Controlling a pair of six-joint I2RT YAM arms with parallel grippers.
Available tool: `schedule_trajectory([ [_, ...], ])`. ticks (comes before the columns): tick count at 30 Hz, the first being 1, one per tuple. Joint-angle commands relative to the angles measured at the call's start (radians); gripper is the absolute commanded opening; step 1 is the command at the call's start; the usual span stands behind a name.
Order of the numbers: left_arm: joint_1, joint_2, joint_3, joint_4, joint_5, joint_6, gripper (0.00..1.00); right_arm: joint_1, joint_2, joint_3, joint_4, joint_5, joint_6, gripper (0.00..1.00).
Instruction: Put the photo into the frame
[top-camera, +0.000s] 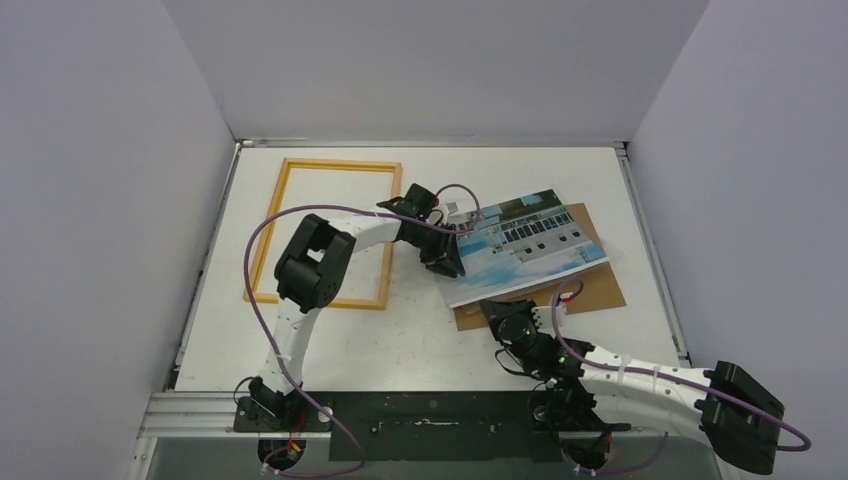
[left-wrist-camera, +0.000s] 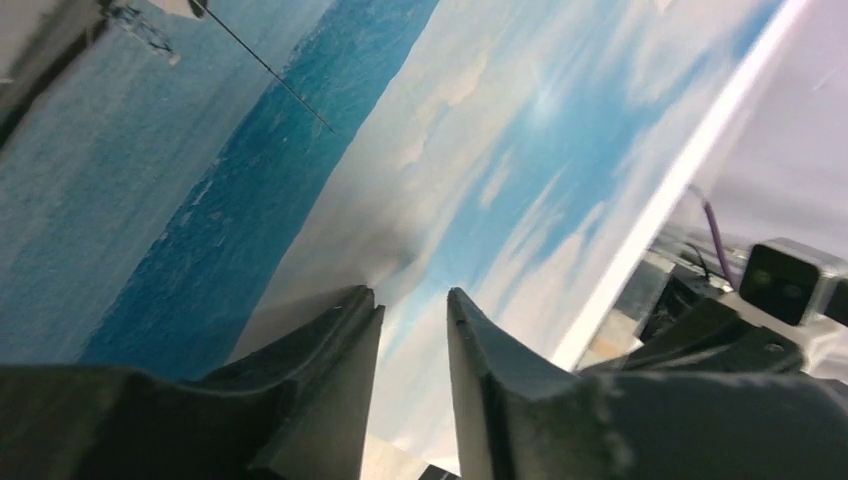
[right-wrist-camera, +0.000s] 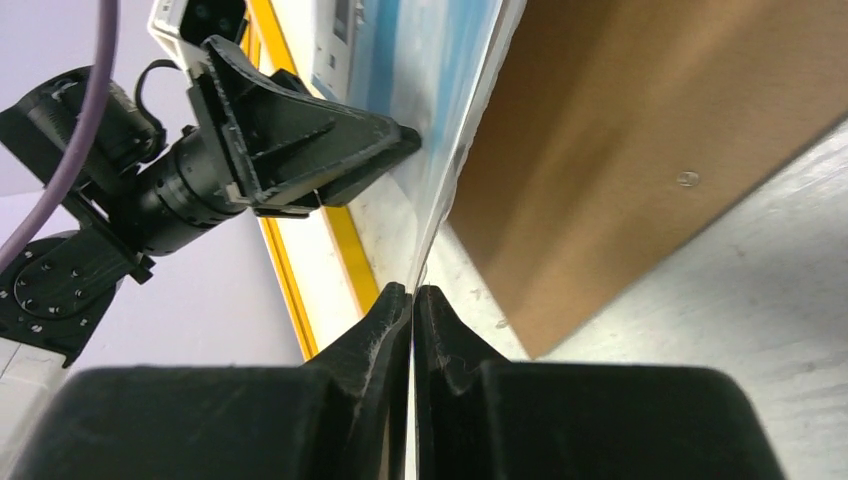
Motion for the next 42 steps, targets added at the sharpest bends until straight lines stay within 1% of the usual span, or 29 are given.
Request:
schedule_trajectory([
  [1,0.015,-0.008,0.055,-0.271,-0.206,0.111,0.35,-0.009,-0.115,0.164,-0.298,-0.004,0.025,0.0],
  [5,0.029,-0.035,0.207,-0.355,-0.204,0.143,0.45,-0.013,-0.181,0.296,-0.643,-0.049,0.076,0.0],
  [8,0.036,-0.025,0.282,-0.394,-0.212,0.156,0.49,-0.016,-0.196,0.395,-0.853,-0.088,0.104,0.0],
  [12,0.042,-0.018,0.336,-0.412,-0.22,0.155,0.52,-0.02,-0.206,0.511,-1.043,-0.096,0.095,0.0],
  [15,0.042,-0.013,0.35,-0.397,-0.221,0.148,0.54,-0.019,-0.224,0.585,-1.142,-0.095,0.085,0.0],
  [18,0.042,0.03,0.361,-0.4,-0.234,0.156,0.54,-0.02,-0.246,0.646,-1.235,-0.087,0.07,0.0],
  [22,0.04,0.087,0.338,-0.383,-0.244,0.157,0.52,-0.02,-0.282,0.726,-1.317,-0.083,0.038,0.0],
  [26,0.036,0.086,0.287,-0.313,-0.243,0.128,0.5,-0.02,-0.272,0.826,-1.393,-0.079,-0.008,0.0],
  [30,0.038,0.078,0.281,-0.308,-0.253,0.125,0.5,-0.019,-0.255,0.924,-1.417,-0.079,-0.056,0.0],
  [37,0.038,0.019,0.294,-0.299,-0.241,0.096,0.51,-0.019,-0.183,1.128,-1.447,-0.086,-0.108,0.0],
  [42,0.036,0.032,0.315,-0.316,-0.246,0.073,0.53,-0.02,-0.119,1.266,-1.485,-0.093,-0.139,0.0],
])
